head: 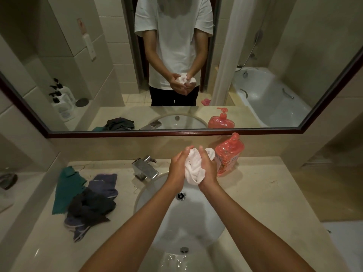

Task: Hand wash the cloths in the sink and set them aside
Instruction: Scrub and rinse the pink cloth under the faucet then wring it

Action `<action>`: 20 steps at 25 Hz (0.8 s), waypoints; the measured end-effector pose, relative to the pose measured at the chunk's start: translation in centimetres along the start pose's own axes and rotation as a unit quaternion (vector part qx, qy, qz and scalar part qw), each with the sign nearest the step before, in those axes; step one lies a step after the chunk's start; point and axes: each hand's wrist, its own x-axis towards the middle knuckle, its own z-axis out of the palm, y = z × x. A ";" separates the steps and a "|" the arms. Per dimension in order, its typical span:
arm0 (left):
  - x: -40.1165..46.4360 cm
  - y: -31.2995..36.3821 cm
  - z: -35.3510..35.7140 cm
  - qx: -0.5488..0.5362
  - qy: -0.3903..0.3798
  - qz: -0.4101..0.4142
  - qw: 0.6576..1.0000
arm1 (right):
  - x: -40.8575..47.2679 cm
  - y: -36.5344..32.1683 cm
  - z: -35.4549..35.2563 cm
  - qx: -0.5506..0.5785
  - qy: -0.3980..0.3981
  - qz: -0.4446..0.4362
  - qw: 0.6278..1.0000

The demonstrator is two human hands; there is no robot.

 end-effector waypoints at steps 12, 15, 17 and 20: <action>-0.3 0.3 0.8 0.206 0.144 0.221 0.942 | -1.9 -1.4 0.2 0.224 -0.170 0.132 0.950; -0.9 -0.5 1.1 0.208 0.129 0.205 0.948 | -1.8 -2.5 1.1 0.226 -0.130 0.117 0.958; -0.8 -1.0 1.2 0.166 0.153 0.171 0.959 | -1.9 -1.7 1.6 0.214 -0.074 0.116 0.967; -0.3 -1.7 1.1 0.140 0.195 0.128 0.962 | -2.1 -0.3 1.7 0.227 -0.007 0.077 0.971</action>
